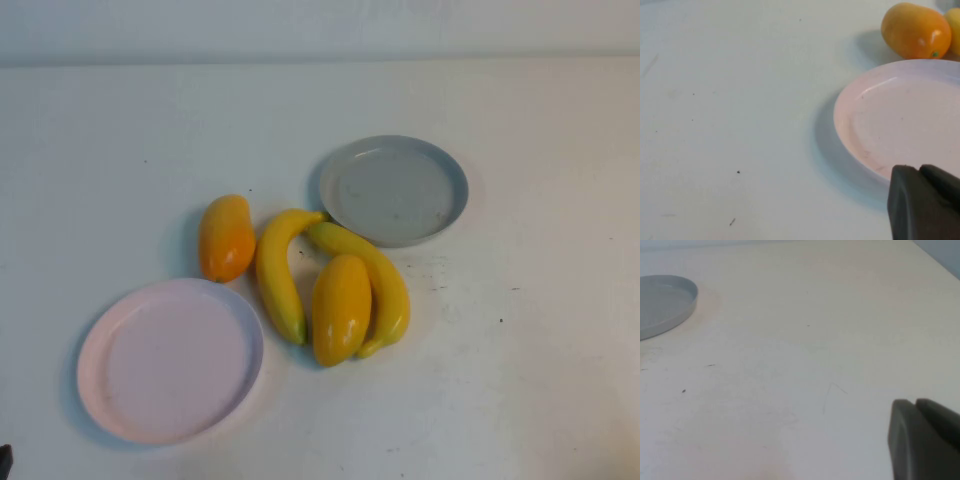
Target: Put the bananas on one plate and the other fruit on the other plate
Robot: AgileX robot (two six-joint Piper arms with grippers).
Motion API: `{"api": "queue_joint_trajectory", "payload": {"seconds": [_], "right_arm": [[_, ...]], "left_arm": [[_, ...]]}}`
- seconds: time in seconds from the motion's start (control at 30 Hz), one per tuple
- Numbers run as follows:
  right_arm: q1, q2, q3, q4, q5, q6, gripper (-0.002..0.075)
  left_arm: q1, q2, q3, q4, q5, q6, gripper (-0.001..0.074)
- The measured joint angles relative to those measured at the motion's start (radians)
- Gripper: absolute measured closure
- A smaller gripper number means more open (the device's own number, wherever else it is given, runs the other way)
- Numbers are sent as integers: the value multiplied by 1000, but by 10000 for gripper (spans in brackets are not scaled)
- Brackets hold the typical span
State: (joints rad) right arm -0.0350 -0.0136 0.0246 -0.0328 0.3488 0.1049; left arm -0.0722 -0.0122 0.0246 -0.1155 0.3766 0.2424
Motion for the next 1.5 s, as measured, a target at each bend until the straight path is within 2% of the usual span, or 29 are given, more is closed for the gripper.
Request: {"api": "queue_joint_trajectory", "payload": {"seconds": [0.6,1.0,1.3,1.5], "right_arm": [[0,0,0,0,0,0,741],[0,0,0,0,0,0,742],[0,0,0,0,0,0,741],[0,0,0,0,0,0,741]], "left_arm": [[0,0,0,-1,0,0,740],[0,0,0,-123,-35,0,740],[0,0,0,-145,-40,0,740],[0,0,0,-340,-110,0,740]]}}
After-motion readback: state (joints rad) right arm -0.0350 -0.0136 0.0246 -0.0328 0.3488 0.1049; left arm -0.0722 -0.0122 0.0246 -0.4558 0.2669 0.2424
